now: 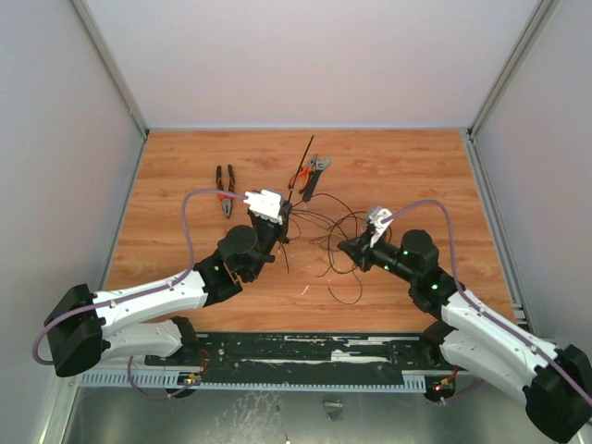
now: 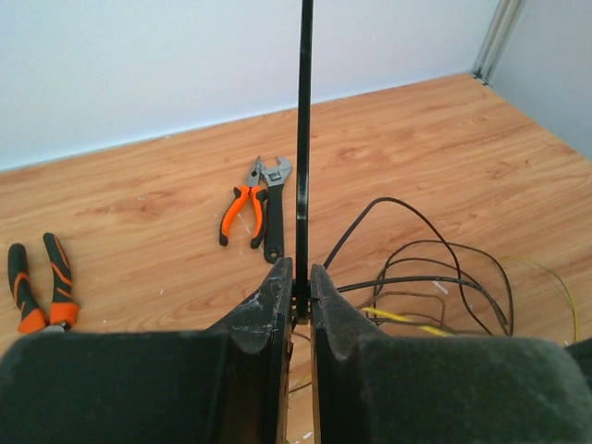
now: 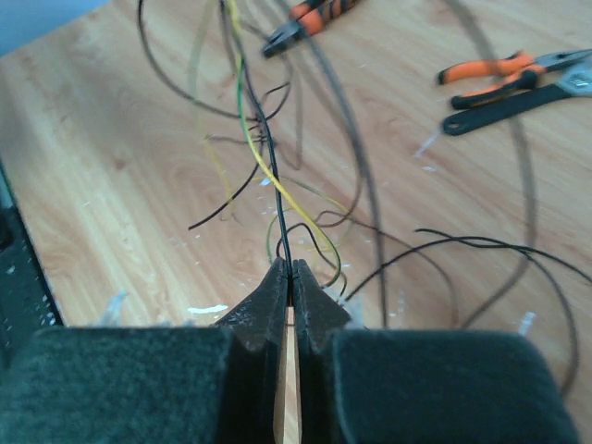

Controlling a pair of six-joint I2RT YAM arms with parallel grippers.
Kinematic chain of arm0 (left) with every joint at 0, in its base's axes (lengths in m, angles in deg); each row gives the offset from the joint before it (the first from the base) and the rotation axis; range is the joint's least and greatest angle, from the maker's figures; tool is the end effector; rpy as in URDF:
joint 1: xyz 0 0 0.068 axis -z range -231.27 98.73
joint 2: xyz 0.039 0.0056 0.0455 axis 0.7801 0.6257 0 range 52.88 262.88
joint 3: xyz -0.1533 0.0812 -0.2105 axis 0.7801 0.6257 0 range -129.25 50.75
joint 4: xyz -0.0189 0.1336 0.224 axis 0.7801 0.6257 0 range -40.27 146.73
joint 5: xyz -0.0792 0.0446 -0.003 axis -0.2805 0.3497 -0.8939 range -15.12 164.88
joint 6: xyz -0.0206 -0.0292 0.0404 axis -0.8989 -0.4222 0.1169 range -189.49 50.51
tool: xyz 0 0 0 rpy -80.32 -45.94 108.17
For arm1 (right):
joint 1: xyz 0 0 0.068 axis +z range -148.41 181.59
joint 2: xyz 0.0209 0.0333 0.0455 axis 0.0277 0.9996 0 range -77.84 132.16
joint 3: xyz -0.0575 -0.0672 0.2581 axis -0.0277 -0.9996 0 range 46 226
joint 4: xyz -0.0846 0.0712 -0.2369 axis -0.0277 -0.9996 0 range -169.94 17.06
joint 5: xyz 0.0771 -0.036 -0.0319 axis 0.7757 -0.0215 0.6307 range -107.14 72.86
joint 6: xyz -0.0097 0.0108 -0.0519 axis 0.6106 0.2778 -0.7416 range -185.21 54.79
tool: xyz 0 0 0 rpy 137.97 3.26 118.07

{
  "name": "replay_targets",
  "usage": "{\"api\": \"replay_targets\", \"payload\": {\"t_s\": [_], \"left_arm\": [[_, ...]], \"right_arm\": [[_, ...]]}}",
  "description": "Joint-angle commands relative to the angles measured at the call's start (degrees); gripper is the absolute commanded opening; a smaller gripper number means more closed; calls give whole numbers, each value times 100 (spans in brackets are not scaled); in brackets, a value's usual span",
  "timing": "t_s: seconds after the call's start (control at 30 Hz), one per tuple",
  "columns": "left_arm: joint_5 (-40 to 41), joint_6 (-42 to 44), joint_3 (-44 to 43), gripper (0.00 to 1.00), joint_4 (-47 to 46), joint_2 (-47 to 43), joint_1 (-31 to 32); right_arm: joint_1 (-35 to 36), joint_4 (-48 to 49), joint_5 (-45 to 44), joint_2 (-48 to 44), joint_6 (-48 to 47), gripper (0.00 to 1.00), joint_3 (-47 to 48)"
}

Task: Zip-tie the wires
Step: Adjust the cable at the center of the board.

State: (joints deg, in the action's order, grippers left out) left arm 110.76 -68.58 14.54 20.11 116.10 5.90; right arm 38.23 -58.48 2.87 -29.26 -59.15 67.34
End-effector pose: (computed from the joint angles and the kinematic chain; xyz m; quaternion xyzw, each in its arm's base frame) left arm 0.1528 -0.1982 0.2959 0.1243 0.6827 -0.1367 0.7070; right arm 0.1494 0.1264 0.2290 -0.3075 0.7137 0.3502 0.5229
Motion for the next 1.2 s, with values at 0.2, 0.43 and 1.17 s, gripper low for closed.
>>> {"api": "replay_targets", "payload": {"t_s": [0.2, 0.43, 1.17], "left_arm": [[72, 32, -92, 0, -184, -39, -81], [72, 41, -101, 0, -160, -35, -100], [35, 87, -139, 0, -166, -34, -136]], "right_arm": [[-1096, -925, -468, -1083, 535, 0, 101], [-1220, -1154, -1023, -1002, 670, 0, 189], [-1288, -1079, -501, -786, 521, 31, 336]]}}
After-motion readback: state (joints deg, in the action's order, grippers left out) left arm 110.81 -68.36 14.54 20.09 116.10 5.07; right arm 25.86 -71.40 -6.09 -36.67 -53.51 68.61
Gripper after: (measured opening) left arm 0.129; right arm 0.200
